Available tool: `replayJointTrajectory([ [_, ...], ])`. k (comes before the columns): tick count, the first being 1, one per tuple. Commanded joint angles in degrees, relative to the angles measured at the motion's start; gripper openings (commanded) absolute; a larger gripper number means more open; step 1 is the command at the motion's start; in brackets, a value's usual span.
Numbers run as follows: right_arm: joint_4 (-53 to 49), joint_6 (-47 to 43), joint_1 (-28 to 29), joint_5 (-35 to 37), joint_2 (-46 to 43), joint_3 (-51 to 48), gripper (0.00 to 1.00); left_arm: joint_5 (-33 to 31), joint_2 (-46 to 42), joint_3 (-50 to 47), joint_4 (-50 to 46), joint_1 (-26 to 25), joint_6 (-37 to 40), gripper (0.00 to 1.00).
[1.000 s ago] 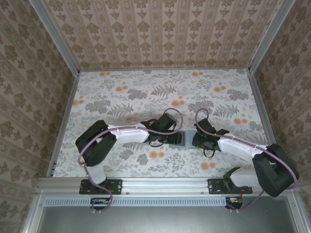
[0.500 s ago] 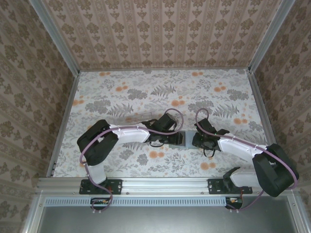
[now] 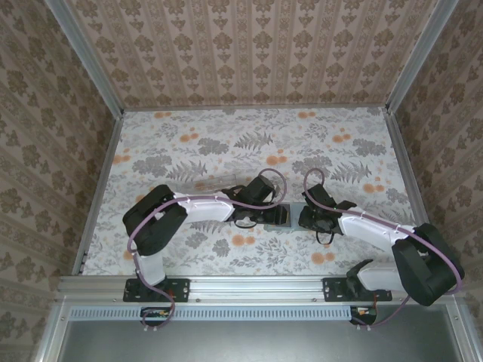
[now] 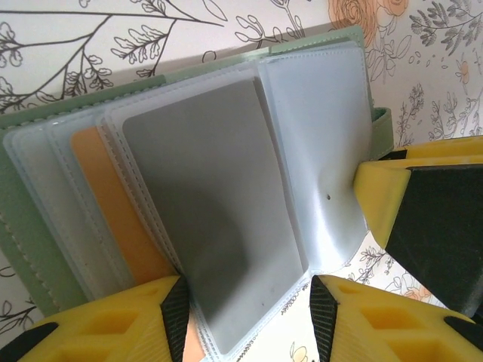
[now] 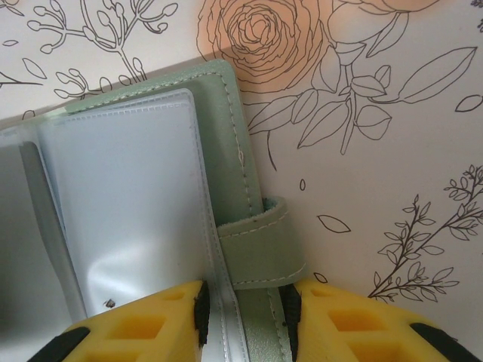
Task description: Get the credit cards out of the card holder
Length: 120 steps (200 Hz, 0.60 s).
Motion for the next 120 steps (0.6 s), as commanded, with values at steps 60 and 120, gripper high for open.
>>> replayJointTrajectory([
  [60,0.5,0.6,-0.1,-1.1,0.4,-1.1,0.36,4.7,-2.5,0.8,6.3,-0.7,-0.7,0.50],
  [120,0.5,0.6,-0.2,-1.0,0.4,-1.0,0.36,5.5,-2.8,2.5,6.4,-1.2,-0.3,0.51],
])
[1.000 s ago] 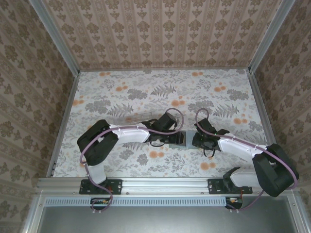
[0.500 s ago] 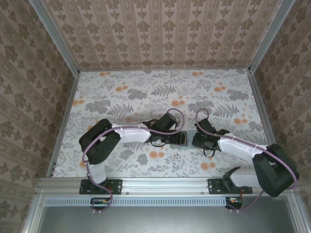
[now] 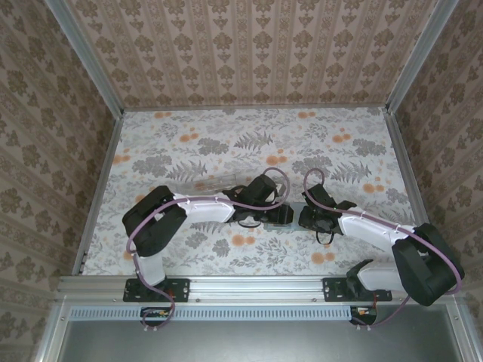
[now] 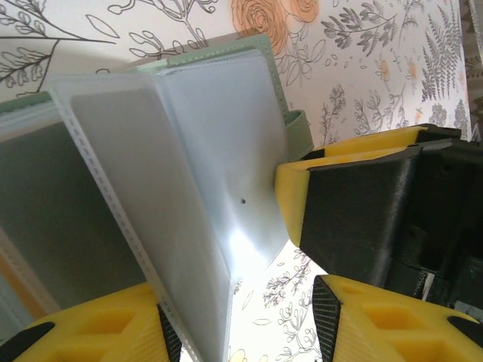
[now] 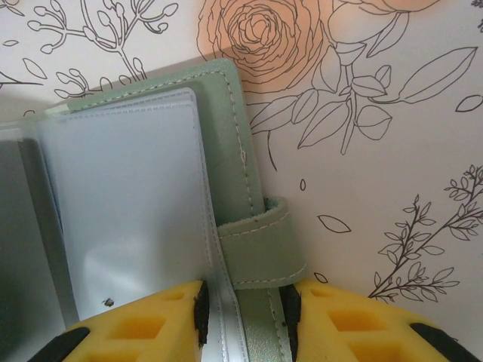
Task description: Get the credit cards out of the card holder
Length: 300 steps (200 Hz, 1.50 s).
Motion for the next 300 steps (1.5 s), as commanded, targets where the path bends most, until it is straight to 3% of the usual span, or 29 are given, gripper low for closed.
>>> replayJointTrajectory([
  [1,0.5,0.6,-0.1,-1.0,0.4,-1.0,0.36,1.4,-2.4,2.4,1.4,-0.4,-0.1,0.51],
  [32,-1.3,1.7,-0.2,1.1,-2.3,-1.3,0.37,2.1,-1.9,3.4,2.5,-0.8,-0.2,0.51],
  [99,-9.6,5.0,-2.0,8.1,-18.8,-3.9,0.41,3.7,1.5,6.1,4.1,-1.9,-1.2,0.51],
  [139,-9.8,3.2,-3.0,6.2,-26.1,-6.1,0.41,2.0,0.8,5.2,3.6,-1.5,-1.5,0.51],
  [180,-5.1,0.1,-3.1,1.5,-22.9,-5.1,0.27,-0.6,0.0,2.4,3.1,0.1,-3.2,0.47],
  [219,-1.6,-2.5,-3.1,-2.0,-15.3,-2.4,0.18,-1.7,1.6,2.3,2.4,1.0,-4.0,0.37],
  [233,-0.7,-3.0,-3.0,-3.0,-12.6,-1.4,0.17,-2.1,2.3,2.1,2.4,1.4,-4.5,0.32],
  [300,1.9,-4.4,-3.0,-5.1,-6.1,0.4,0.16,-1.0,4.8,3.7,2.0,1.8,-4.4,0.33],
])
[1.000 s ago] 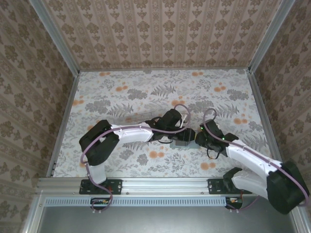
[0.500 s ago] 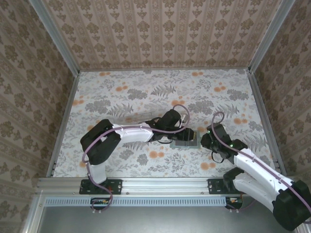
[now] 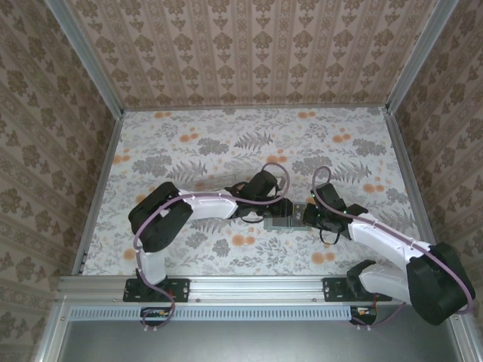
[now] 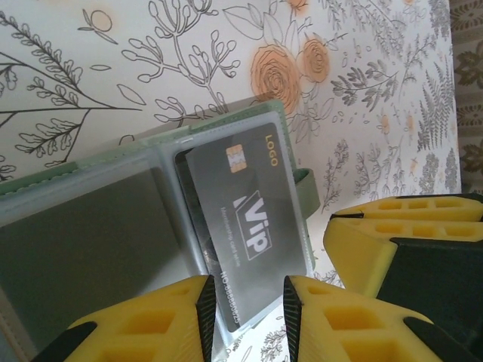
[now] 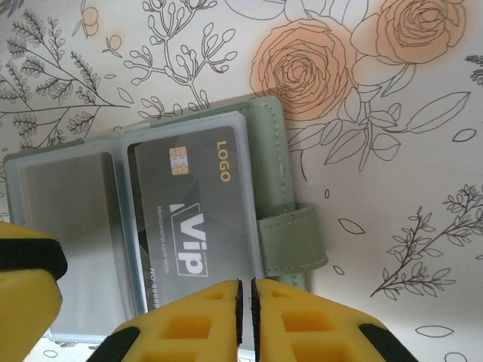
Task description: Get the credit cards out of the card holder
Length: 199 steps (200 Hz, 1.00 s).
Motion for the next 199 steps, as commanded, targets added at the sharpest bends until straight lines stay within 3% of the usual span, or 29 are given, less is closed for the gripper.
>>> replayJointTrajectory([
  [1,1.0,-1.3,-0.2,-1.2,1.6,1.8,0.16,0.2,1.4,1.3,-0.9,0.2,-0.4,0.33],
  [75,0.9,-1.3,-0.2,0.1,6.3,2.0,0.14,1.3,3.7,2.5,-1.1,0.1,-1.4,0.34],
  [144,2.7,-1.0,-0.1,-3.0,8.5,1.9,0.14,1.1,4.2,2.6,-1.6,0.1,-1.9,0.34],
  [199,2.7,-0.8,-0.1,-3.3,8.3,1.9,0.14,1.7,5.1,3.2,-1.2,-0.2,-2.3,0.28],
])
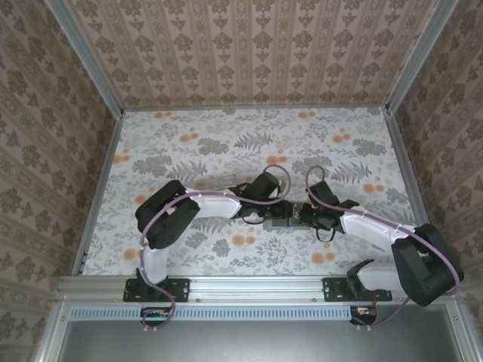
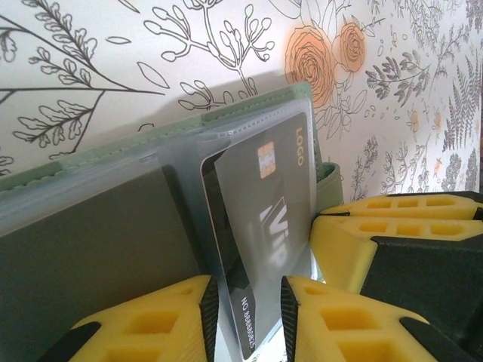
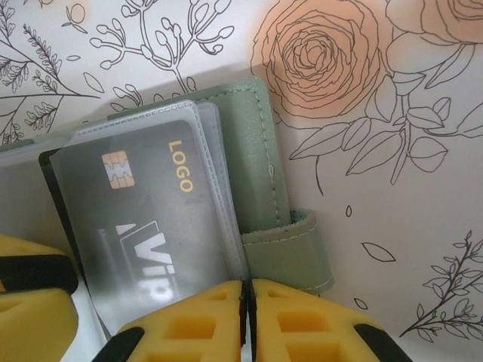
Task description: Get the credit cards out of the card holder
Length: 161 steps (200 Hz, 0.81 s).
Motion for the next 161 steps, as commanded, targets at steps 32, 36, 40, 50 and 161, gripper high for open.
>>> replayJointTrajectory([
  [32,-0.3,-0.4,-0.1,-1.6,0.5,0.6,0.14,1.0,2.1,1.6,-0.5,-0.2,-1.2,0.23],
  [36,-0.3,-0.3,-0.1,-1.6,0.5,0.6,0.14,1.0,2.1,1.6,-0.5,-0.2,-1.2,0.23],
  [40,-0.3,-0.3,-0.1,-1.5,0.5,0.6,0.14,0.9,2.1,1.6,-0.5,-0.2,-1.3,0.23],
  [50,-0.3,-0.3,-0.1,-1.6,0.4,0.6,0.14,0.9,2.1,1.6,-0.7,-0.2,-1.3,0.22],
  [161,-1.3,0.2,-0.1,-0.3,0.5,0.7,0.15,2.3,0.0,-1.2,2.7,0.9,-3.5,0.00],
])
